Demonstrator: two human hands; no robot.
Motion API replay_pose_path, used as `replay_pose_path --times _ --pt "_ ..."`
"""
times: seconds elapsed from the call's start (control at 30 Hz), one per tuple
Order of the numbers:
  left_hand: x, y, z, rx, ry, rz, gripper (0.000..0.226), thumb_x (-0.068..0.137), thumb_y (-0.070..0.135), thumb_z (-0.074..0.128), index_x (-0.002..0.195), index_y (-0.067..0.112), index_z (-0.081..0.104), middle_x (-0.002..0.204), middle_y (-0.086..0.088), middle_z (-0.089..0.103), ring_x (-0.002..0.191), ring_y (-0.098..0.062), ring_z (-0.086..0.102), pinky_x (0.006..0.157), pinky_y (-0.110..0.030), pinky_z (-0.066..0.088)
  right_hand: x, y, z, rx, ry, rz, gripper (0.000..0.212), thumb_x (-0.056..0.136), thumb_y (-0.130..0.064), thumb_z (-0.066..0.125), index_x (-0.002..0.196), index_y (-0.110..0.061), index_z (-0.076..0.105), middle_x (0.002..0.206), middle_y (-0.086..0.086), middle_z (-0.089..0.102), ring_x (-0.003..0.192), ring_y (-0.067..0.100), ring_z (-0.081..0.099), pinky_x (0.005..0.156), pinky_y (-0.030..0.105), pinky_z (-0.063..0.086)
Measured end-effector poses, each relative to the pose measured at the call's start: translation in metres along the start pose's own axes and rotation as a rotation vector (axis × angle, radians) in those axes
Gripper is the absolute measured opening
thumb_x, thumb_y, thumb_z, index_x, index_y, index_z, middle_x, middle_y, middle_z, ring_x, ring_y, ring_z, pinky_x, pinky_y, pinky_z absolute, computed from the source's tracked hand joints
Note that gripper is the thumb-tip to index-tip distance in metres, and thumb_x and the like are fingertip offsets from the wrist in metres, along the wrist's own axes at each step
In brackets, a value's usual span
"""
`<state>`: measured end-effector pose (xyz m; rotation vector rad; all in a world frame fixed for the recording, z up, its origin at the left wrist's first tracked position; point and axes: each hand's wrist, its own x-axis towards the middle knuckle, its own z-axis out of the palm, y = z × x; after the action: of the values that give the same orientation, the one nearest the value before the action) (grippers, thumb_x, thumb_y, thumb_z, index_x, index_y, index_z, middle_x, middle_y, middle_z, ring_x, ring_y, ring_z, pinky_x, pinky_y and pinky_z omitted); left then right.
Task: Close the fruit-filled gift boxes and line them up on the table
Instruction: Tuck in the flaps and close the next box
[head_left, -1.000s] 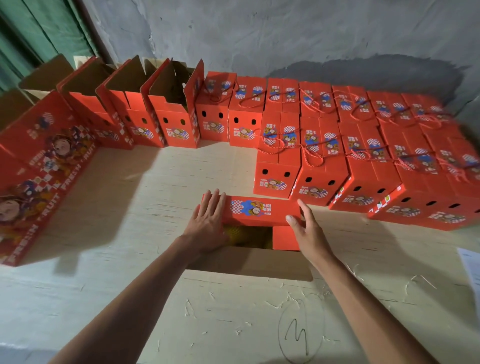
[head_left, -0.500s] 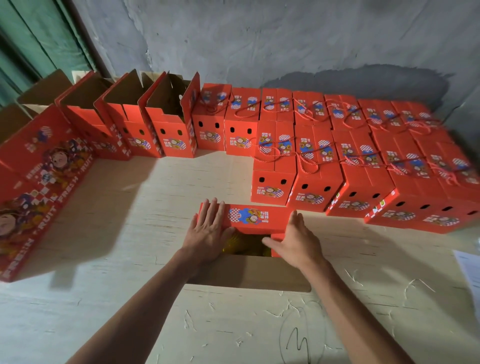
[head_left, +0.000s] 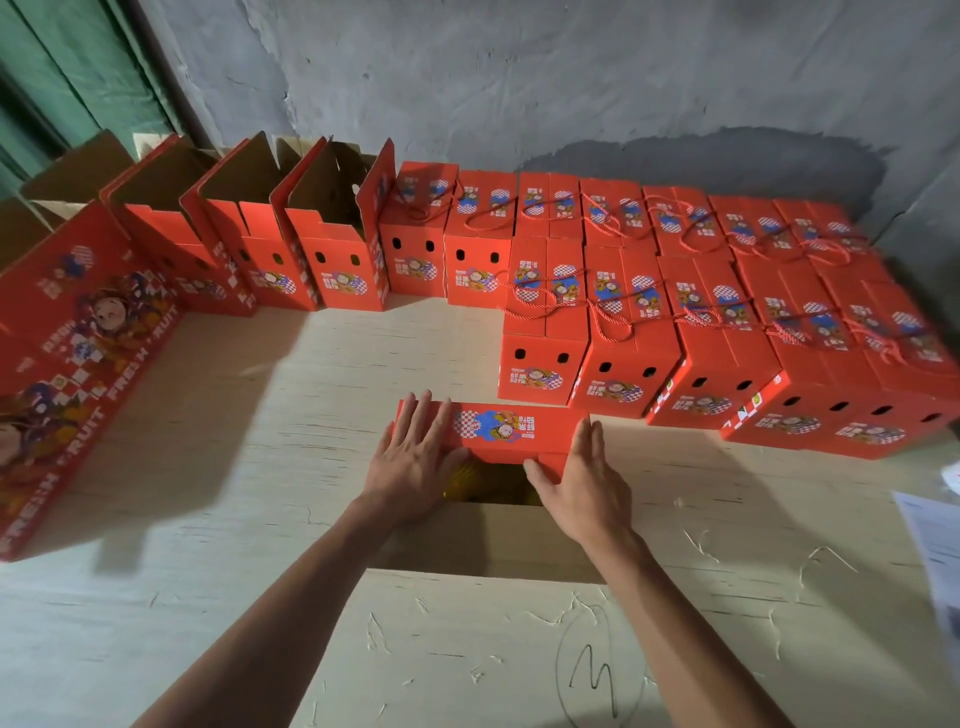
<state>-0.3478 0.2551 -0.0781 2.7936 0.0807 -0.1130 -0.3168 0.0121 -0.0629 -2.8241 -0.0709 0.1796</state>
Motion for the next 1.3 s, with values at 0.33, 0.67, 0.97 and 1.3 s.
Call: replay_pose_path --times 0.33,0.67,0.97,1.3 --pt "-0.024 -0.011 -0.015 -0.452 0.134 0.098 0.042 0.108 0.015 0.049 0.149 0.012 0.050 0.161 -0.002 0.040 0.153 -0.019 0.027 0.126 -0.045 0.025 -0.008 0.016 -0.001 0.329 -0.052 0.026 0.059 0.110 -0.043 0.028 0.165 -0.031 0.007 0.171 -0.010 0.014 0.145 0.024 0.042 0.103 0.044 0.046" --pt "-0.067 -0.054 -0.028 -0.425 0.108 0.242 0.058 0.094 -0.018 0.042 0.134 0.015 0.067 0.148 0.010 0.056 0.145 -0.006 0.042 0.119 -0.040 0.038 -0.034 0.050 -0.002 0.884 0.112 0.027 0.021 0.094 -0.017 0.075 0.113 -0.022 0.080 0.131 -0.007 0.068 0.119 0.000 0.063 0.108 0.025 0.048" --pt "-0.076 -0.060 -0.032 -0.495 -0.021 0.359 0.077 0.083 0.031 0.086 0.149 0.014 0.050 0.160 0.008 0.043 0.152 -0.013 0.032 0.122 -0.032 0.033 -0.028 0.071 -0.006 0.888 -0.063 -0.123 0.040 0.105 -0.006 0.055 0.123 -0.038 0.072 0.145 -0.015 0.055 0.128 -0.017 0.049 0.106 0.006 0.038" --pt "-0.070 0.001 -0.011 -0.777 0.435 -0.330 0.057 0.085 0.079 0.056 0.087 0.024 0.071 0.083 0.009 0.075 0.082 -0.008 0.072 0.068 -0.032 0.055 -0.038 0.067 -0.013 0.893 -0.131 -0.032 0.013 0.082 -0.039 0.063 0.086 -0.038 0.075 0.074 -0.017 0.073 0.064 0.001 0.061 0.057 0.011 0.041"
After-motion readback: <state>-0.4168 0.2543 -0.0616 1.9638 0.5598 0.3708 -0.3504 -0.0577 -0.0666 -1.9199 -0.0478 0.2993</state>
